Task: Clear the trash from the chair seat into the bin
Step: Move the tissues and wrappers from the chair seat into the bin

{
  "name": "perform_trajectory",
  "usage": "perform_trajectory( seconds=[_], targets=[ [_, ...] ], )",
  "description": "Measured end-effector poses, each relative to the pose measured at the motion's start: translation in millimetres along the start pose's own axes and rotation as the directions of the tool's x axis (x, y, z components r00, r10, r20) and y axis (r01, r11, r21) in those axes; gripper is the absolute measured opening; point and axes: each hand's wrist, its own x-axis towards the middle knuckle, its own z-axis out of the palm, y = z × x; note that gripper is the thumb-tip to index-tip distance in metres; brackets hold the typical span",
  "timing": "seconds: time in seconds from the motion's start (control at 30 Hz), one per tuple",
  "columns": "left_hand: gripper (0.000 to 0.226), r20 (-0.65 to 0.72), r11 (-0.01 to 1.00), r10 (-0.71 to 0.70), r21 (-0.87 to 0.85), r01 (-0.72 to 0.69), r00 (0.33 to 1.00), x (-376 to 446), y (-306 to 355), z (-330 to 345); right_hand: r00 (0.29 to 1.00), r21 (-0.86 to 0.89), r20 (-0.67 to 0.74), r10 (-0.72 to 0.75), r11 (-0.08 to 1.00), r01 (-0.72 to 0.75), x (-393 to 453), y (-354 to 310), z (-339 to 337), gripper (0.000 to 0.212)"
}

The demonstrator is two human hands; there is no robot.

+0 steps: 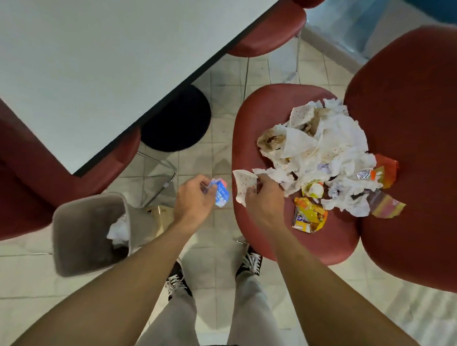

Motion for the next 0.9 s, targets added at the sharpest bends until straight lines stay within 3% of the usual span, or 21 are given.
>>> perform_trajectory(
  seconds=[0.27,0.6,0.73,0.9],
  targets=[
    [0.008,-0.154,0.976,-0.197,-0.126,0.178,0.968,-26,-110,-94,0.981,-0.038,0.150,-0.120,0.991,0.127,-64,-75,90,0.023],
    [0.013,-0.338,0.894,-0.444,-0.108,0.434,0.830,-46,-223,-179,0.918,-0.140,0.338,-0.209,0.953,0.269,-120,-138,196,0.029],
    [0.016,-0.331,0.877,-0.480,-0.176,0.446,0.813,-53,-251,-191,0.896,-0.135,0.394,-0.206,0.951,0.278,-134,-147,225,0.022],
    [0.021,-0.260,0.887,-0.459,-0.188,0.422,0.849,-52,-263,-192,0.884,-0.101,0.431,-0.178,0.965,0.243,-139,-144,234,0.024]
  ],
)
